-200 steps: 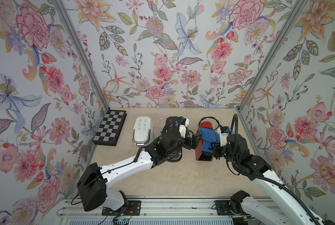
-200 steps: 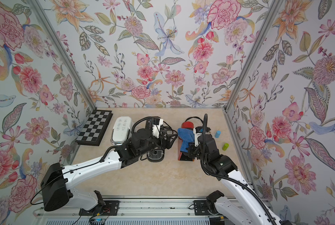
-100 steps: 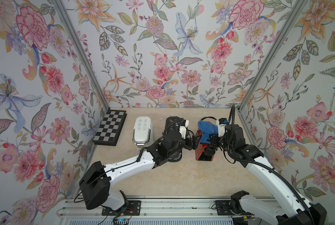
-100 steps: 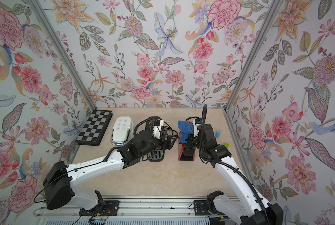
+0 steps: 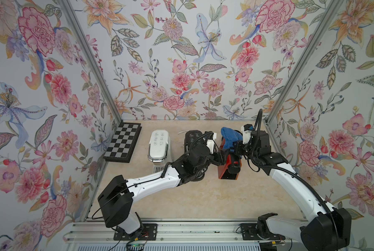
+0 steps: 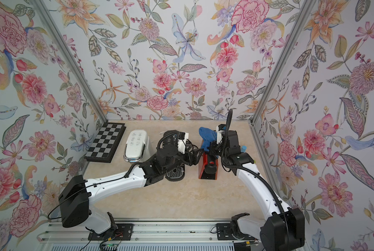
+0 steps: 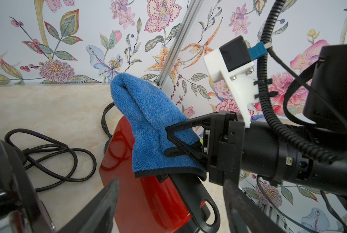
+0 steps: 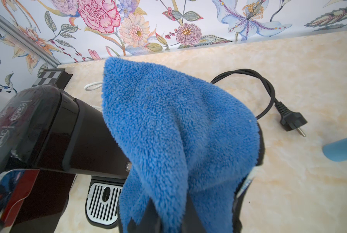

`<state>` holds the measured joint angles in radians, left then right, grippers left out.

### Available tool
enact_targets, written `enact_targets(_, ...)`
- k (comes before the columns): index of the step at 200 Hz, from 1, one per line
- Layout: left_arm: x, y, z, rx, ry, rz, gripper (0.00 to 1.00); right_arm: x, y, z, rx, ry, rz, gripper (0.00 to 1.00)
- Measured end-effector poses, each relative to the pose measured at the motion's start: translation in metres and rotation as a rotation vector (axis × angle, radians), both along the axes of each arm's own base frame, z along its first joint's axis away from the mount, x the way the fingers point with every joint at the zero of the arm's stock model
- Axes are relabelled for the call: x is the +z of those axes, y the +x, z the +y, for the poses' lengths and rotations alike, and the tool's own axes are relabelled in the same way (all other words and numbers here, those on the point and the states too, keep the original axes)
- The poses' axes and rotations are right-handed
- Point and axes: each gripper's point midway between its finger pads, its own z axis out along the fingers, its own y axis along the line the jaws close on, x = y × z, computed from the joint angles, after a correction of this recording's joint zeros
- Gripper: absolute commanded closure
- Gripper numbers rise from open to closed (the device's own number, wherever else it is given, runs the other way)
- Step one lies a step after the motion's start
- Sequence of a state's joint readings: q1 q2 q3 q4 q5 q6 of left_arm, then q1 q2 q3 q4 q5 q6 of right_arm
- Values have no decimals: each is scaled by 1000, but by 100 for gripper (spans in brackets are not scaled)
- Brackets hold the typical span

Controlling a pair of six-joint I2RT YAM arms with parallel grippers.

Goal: Wipe the surface of a coffee machine
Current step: Wipe the dirt from the surface of the coffee machine.

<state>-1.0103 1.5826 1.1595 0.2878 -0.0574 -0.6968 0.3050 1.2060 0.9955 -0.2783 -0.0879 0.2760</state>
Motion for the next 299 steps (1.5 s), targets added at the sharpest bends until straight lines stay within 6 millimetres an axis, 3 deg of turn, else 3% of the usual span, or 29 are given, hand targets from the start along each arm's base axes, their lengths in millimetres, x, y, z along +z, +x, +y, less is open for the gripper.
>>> enact_targets(71,-3,-16,15,4,108,18,18,2,-6,3,10,24,-22,100)
enact_targets(112,46,-45,-12,-102,37,-35,18,3,-9,0,5,41,-19,100)
enact_targets(128,51,-50,-20,-131,-1,-34,19,2,-10,-3,-1,49,-16,100)
enact_targets(147,38,-48,-31,-145,-33,-16,19,2,-13,-9,-15,62,-15,100)
enact_targets(180,-31,-47,-36,-143,30,58,20,-2,-19,-21,-35,76,-1,100)
enact_targets(202,-58,-48,-34,-141,57,82,20,-3,-24,-18,-24,84,-1,100)
enact_targets(273,-56,-57,-40,-157,23,67,19,2,-80,1,38,107,-29,100)
enact_targets(299,-59,-61,-42,-162,30,69,18,-3,-84,0,29,100,-14,100)
